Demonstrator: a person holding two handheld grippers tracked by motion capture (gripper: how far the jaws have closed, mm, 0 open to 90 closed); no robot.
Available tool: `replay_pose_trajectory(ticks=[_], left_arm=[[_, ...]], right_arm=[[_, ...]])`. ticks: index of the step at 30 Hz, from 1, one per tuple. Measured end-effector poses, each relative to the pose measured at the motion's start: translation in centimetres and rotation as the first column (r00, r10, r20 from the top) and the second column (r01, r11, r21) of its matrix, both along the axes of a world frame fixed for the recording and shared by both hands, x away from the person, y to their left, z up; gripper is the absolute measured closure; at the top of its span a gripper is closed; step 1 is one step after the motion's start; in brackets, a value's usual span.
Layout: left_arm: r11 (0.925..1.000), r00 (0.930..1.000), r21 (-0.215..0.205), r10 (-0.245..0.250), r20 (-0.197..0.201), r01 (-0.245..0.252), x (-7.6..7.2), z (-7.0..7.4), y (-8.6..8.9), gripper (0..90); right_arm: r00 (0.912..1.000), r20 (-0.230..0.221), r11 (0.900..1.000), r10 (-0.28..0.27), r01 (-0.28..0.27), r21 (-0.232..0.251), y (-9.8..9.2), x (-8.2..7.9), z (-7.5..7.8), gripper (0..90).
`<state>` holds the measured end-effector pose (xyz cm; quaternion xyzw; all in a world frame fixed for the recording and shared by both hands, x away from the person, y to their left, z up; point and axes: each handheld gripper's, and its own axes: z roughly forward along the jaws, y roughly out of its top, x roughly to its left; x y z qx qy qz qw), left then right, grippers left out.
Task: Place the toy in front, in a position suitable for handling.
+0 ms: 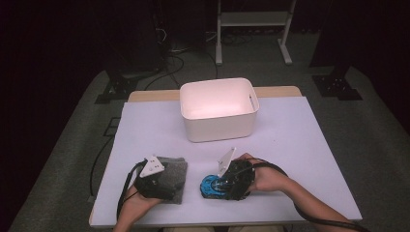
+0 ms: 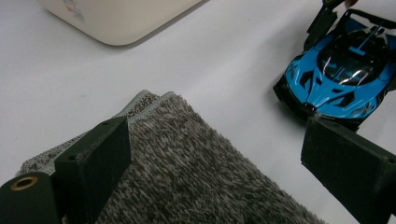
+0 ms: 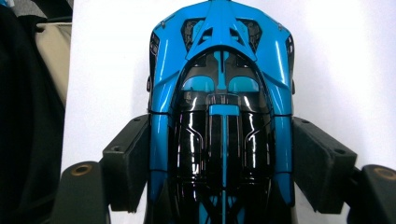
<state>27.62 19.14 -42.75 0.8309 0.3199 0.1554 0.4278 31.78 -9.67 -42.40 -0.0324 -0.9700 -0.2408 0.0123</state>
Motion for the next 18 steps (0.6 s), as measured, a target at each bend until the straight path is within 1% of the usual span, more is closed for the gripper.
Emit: replay_pose_trajectory(ticks=[4, 7, 10, 16, 18], left_arm=[[1.0, 1.0, -0.001, 0.002, 0.0, -0.002, 0.02, -0.02, 0.06, 7.8], [1.0, 1.0, 0.004, 0.0, -0.004, 0.0, 0.04, -0.04, 0.08, 7.8], [1.0, 1.0, 0.005, 0.0, -0.005, 0.0, 0.04, -0.05, 0.07, 7.8], [1.0, 1.0, 0.004, 0.0, -0.004, 0.001, 0.02, -0.03, 0.1, 7.8], [1.0, 1.0, 0.005, -0.003, -0.007, 0.003, 0.01, -0.05, 0.07, 7.8]], right_arm=[[1.0, 0.0, 1.0, -0.003, 0.003, -0.016, 0.13, -0.21, -0.68, 27.1], [0.9999, 0.013, 1.0, 0.001, -0.001, -0.008, 0.2, -0.28, -0.79, 27.0], [0.9996, 0.029, 1.0, 0.002, -0.001, -0.015, 0.28, -0.49, -0.82, 26.9], [0.9996, 0.027, 1.0, -0.005, 0.005, 0.005, 0.04, -0.49, -0.99, 26.3], [0.9996, 0.023, 1.0, -0.018, 0.017, 0.01, -0.05, -0.54, -1.04, 25.9]])
